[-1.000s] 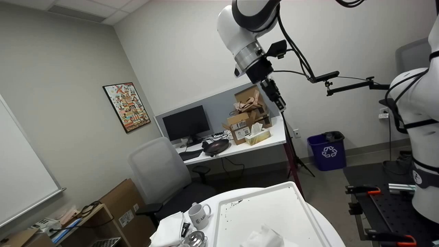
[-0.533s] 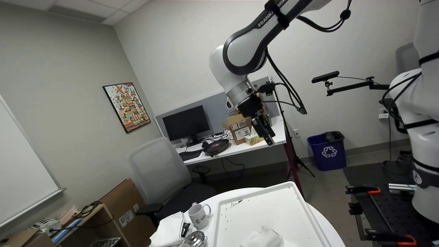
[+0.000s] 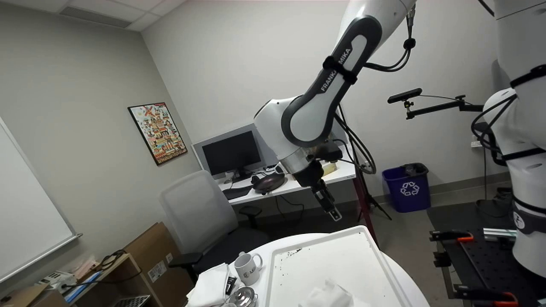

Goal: Pick up the white towel and wipe the the white tray.

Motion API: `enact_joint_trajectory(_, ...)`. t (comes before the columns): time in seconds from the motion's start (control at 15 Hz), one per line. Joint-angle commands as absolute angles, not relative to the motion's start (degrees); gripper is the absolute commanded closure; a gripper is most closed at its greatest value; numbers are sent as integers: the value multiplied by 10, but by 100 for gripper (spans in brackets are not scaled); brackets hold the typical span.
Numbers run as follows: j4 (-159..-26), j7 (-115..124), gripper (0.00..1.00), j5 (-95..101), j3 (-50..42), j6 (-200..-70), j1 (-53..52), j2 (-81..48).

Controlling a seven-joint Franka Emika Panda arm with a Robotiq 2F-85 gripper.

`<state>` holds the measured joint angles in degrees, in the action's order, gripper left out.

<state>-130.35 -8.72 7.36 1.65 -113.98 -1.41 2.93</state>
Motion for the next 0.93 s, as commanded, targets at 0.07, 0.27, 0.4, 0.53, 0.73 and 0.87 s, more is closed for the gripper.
enact_joint_trajectory(0.07,-1298,-188,0,116,15,-1188,-14,-16)
enact_joint_trajectory(0.27,-1285,-270,0,122,15,-1196,-11,-48)
enact_joint_trajectory(0.4,-1273,-321,0,114,17,-1202,-7,-71)
enact_joint_trajectory(0.53,-1258,-358,0,109,20,-1211,-5,-96)
enact_joint_trajectory(0.73,-1233,-410,0,108,25,-1219,-3,-132)
enact_joint_trajectory(0.87,-1218,-442,0,107,30,-1206,-1,-154)
